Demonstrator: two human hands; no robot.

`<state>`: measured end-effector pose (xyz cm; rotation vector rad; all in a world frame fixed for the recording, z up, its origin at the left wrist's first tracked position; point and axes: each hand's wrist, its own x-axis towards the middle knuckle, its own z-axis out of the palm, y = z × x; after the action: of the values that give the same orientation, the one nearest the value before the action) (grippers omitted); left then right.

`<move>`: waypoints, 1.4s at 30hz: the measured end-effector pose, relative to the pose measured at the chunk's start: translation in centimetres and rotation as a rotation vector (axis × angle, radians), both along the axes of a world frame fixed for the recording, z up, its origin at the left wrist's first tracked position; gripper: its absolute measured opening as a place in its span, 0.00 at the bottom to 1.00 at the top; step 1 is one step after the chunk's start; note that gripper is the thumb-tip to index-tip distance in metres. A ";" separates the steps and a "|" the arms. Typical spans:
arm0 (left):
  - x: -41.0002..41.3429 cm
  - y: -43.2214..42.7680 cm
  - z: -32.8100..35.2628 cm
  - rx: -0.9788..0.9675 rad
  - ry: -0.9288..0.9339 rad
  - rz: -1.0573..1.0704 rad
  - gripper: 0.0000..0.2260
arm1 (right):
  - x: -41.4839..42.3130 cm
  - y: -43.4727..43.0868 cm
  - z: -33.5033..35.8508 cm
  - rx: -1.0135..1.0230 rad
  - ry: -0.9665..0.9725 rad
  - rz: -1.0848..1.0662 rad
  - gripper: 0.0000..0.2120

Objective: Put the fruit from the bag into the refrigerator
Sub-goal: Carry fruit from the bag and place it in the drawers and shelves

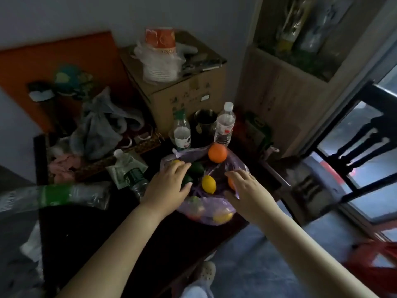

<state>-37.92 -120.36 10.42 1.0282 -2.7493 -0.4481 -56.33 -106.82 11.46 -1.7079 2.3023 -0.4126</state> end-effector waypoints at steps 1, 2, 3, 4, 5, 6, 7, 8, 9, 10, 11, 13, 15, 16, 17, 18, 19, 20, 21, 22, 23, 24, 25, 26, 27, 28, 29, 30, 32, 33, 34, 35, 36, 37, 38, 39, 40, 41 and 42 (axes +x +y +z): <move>-0.7 -1.1 -0.7 0.020 -0.004 -0.013 0.24 | -0.2 -1.4 -0.6 0.029 -0.016 -0.003 0.25; -1.4 -2.2 -1.6 0.045 -0.012 -0.020 0.23 | -0.4 -2.9 -1.4 0.063 -0.037 -0.005 0.25; -2.1 -3.3 -2.4 0.063 -0.018 -0.029 0.23 | -0.6 -4.3 -2.3 0.095 -0.056 -0.006 0.25; -2.7 -4.5 -3.3 0.081 -0.023 -0.041 0.23 | -0.7 -5.7 -3.4 0.128 -0.074 -0.007 0.25; -3.3 -5.4 -4.3 0.101 -0.028 -0.051 0.23 | -0.8 -6.9 -4.4 0.159 -0.094 -0.011 0.25; -3.8 -6.3 -5.3 0.122 -0.037 -0.059 0.23 | -0.9 -7.9 -5.4 0.187 -0.112 -0.014 0.26; -4.3 -7.0 -6.4 0.138 -0.049 -0.062 0.23 | -0.9 -8.8 -6.5 0.212 -0.125 -0.018 0.27; -4.7 -7.6 -7.4 0.152 -0.064 -0.065 0.23 | -0.9 -9.5 -7.5 0.239 -0.135 -0.029 0.28; -5.2 -8.1 -8.4 0.164 -0.080 -0.069 0.23 | -1.0 -10.1 -8.5 0.267 -0.143 -0.044 0.29; -5.6 -8.5 -9.2 0.181 -0.095 -0.074 0.24 | -1.0 -10.6 -9.3 0.292 -0.151 -0.057 0.30; -6.1 -8.8 -10.0 0.203 -0.108 -0.084 0.24 | -1.0 -11.0 -10.1 0.311 -0.155 -0.066 0.30; -7.0 -9.5 -11.2 0.224 -0.117 -0.118 0.24 | -1.1 -11.6 -11.2 0.337 -0.160 -0.083 0.31; -7.9 -10.2 -12.1 0.223 -0.128 -0.145 0.25 | -1.3 -11.9 -12.0 0.363 -0.170 -0.099 0.31; -8.3 -10.6 -12.5 0.221 -0.139 -0.155 0.25 | -1.4 -12.1 -12.3 0.375 -0.172 -0.105 0.30; -8.6 -10.9 -12.9 0.223 -0.151 -0.162 0.25 | -1.5 -12.2 -12.5 0.385 -0.175 -0.111 0.30; -8.9 -11.2 -13.2 0.232 -0.161 -0.166 0.25 | -1.6 -12.3 -12.7 0.391 -0.180 -0.113 0.30; -9.1 -11.4 -13.6 0.244 -0.169 -0.168 0.25 | -1.7 -12.4 -12.9 0.395 -0.181 -0.110 0.29; -9.3 -11.6 -14.0 0.255 -0.175 -0.168 0.25 | -1.7 -12.4 -13.1 0.398 -0.178 -0.103 0.29; -9.4 -11.7 -14.3 0.265 -0.183 -0.171 0.25 | -1.7 -12.4 -13.3 0.404 -0.175 -0.099 0.29; -9.6 -11.8 -14.6 0.273 -0.191 -0.177 0.25 | -1.7 -12.4 -13.5 0.410 -0.176 -0.101 0.29; -9.7 -11.8 -14.9 0.283 -0.196 -0.181 0.26 | -1.7 -12.4 -13.6 0.413 -0.179 -0.107 0.29; -9.9 -11.7 -15.2 0.291 -0.202 -0.184 0.26 | -1.7 -12.4 -13.8 0.414 -0.184 -0.114 0.30; -10.0 -11.6 -15.4 0.293 -0.210 -0.187 0.27 | -1.6 -12.3 -14.0 0.411 -0.187 -0.120 0.30; -10.1 -11.5 -15.6 0.291 -0.216 -0.187 0.27 | -1.6 -12.1 -14.1 0.407 -0.190 -0.125 0.30; -10.1 -11.4 -15.7 0.292 -0.220 -0.185 0.27 | -1.6 -11.9 -14.1 0.400 -0.195 -0.133 0.30; -10.1 -11.2 -15.7 0.299 -0.221 -0.179 0.27 | -1.6 -11.6 -14.1 0.392 -0.199 -0.145 0.29; -10.1 -11.1 -15.6 0.309 -0.220 -0.173 0.27 | -1.6 -11.3 -13.9 0.383 -0.199 -0.157 0.29; -10.0 -11.0 -15.4 0.315 -0.216 -0.169 0.27 | -1.7 -11.0 -13.6 0.371 -0.196 -0.170 0.29; -9.8 -10.6 -14.5 0.317 -0.191 -0.164 0.27 | -2.1 -10.3 -12.6 0.332 -0.196 -0.197 0.29; -9.8 -10.3 -13.9 0.313 -0.170 -0.164 0.27 | -2.4 -9.9 -12.0 0.303 -0.200 -0.214 0.30; -9.7 -10.0 -13.1 0.304 -0.145 -0.166 0.27 | -2.7 -9.3 -11.2 0.266 -0.204 -0.233 0.30; -9.7 -9.5 -12.2 0.290 -0.114 -0.172 0.27 | -2.9 -8.6 -10.4 0.222 -0.203 -0.256 0.31; -9.8 -9.0 -11.1 0.276 -0.081 -0.181 0.26 | -3.1 -7.8 -9.6 0.169 -0.193 -0.280 0.31; -9.9 -8.3 -9.9 0.263 -0.047 -0.192 0.26 | -3.3 -6.8 -8.7 0.112 -0.177 -0.304 0.31; -10.1 -7.4 -8.6 0.253 -0.013 -0.202 0.26 | -3.4 -5.8 -7.7 0.053 -0.158 -0.325 0.30; -10.3 -6.4 -7.2 0.238 0.020 -0.216 0.26 | -3.5 -4.6 -6.7 -0.003 -0.141 -0.345 0.29; -10.6 -5.3 -5.7 0.212 0.055 -0.235 0.26 | -3.6 -3.2 -5.6 -0.055 -0.123 -0.363 0.29; -10.9 -4.0 -4.4 0.174 0.096 -0.260 0.26 | -3.7 -1.7 -4.5 -0.104 -0.105 -0.384 0.29; -11.3 -2.5 -3.1 0.138 0.140 -0.291 0.26 | -3.7 0.1 -3.4 -0.152 -0.089 -0.409 0.29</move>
<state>-49.21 -122.89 7.33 0.5948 -2.7790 -0.7314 -60.00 -106.77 8.03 -1.2363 2.6064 -0.7409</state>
